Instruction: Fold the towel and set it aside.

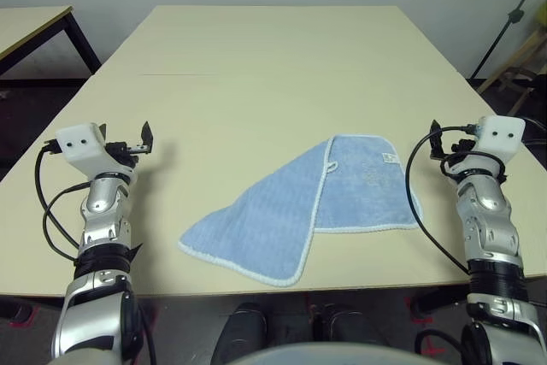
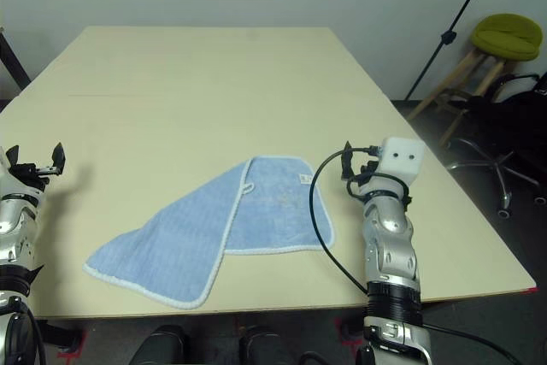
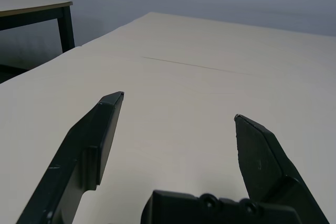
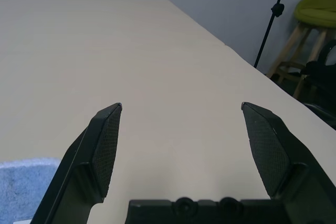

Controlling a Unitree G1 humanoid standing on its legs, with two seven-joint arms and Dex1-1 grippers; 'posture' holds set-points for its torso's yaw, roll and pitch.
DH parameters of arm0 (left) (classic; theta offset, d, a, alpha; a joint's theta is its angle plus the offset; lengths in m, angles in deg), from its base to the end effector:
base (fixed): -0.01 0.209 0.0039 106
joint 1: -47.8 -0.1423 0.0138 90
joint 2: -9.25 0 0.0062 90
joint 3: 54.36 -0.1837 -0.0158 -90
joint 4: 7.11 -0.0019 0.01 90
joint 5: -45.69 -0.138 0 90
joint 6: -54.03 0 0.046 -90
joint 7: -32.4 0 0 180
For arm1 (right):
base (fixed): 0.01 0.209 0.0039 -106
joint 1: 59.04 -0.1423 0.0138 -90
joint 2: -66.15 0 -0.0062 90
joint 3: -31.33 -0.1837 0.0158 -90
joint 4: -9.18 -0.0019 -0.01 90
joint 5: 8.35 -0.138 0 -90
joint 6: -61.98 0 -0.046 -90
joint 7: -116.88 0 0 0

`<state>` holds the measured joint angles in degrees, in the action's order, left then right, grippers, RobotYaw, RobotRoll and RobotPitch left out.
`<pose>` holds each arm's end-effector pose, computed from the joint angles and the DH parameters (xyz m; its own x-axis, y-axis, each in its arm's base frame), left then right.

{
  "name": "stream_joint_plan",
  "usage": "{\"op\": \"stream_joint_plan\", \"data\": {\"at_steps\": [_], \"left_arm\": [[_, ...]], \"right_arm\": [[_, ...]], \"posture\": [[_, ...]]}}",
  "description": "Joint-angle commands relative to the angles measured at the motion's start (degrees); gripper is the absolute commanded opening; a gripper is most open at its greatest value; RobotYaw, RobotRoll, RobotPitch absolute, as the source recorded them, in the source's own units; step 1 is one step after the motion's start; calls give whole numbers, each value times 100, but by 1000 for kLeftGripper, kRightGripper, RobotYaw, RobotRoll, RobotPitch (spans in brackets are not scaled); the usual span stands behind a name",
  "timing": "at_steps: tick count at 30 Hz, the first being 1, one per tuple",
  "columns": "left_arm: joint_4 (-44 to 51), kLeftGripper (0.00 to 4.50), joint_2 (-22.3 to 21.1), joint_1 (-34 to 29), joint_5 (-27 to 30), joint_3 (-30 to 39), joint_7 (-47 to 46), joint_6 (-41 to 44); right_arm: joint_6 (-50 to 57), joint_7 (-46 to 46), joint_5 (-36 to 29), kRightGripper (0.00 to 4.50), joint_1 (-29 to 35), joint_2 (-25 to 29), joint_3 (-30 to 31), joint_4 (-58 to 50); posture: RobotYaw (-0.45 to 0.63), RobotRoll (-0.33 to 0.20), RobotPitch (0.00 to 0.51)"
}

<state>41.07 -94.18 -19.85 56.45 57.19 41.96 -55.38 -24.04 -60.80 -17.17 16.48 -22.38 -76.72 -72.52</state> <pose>0.2457 0.3261 0.0788 0.9437 0.2893 0.1602 -0.3135 0.9368 0.1551 0.2427 -0.2578 0.0943 0.9647 -0.2376 0.1136 0.2459 0.9671 -0.0652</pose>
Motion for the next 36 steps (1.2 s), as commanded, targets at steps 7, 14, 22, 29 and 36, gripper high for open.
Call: {"op": "stream_joint_plan", "data": {"at_steps": [7, 14, 22, 29, 36], "left_arm": [[363, 4432, 115, -271, 222, 17, 285, 30], [997, 4432, -135, -210, 945, -133, 1918, 754], [1768, 4432, -711, -52, 1785, -436, 3982, 2318], [2741, 4432, -1228, -271, 2377, -812, 5321, 3873], [3632, 4432, -1485, -701, 2555, -1098, 5857, 4739]], "right_arm": [[490, 342, -82, 4500, -33, 236, 101, -230], [2291, 1595, -371, 4500, -711, 1171, 583, -227], [3774, 3769, -529, 4500, -2121, 2009, 1686, 1057], [3989, 4331, 389, 4500, -3651, 1836, 2853, 3513], [3308, 4395, 935, 4500, -4292, 1484, 2991, 5239]], "posture": [[72, 0, 44], [60, 0, 10], [112, 0, 8], [135, 0, 1], [155, 0, 0]]}}
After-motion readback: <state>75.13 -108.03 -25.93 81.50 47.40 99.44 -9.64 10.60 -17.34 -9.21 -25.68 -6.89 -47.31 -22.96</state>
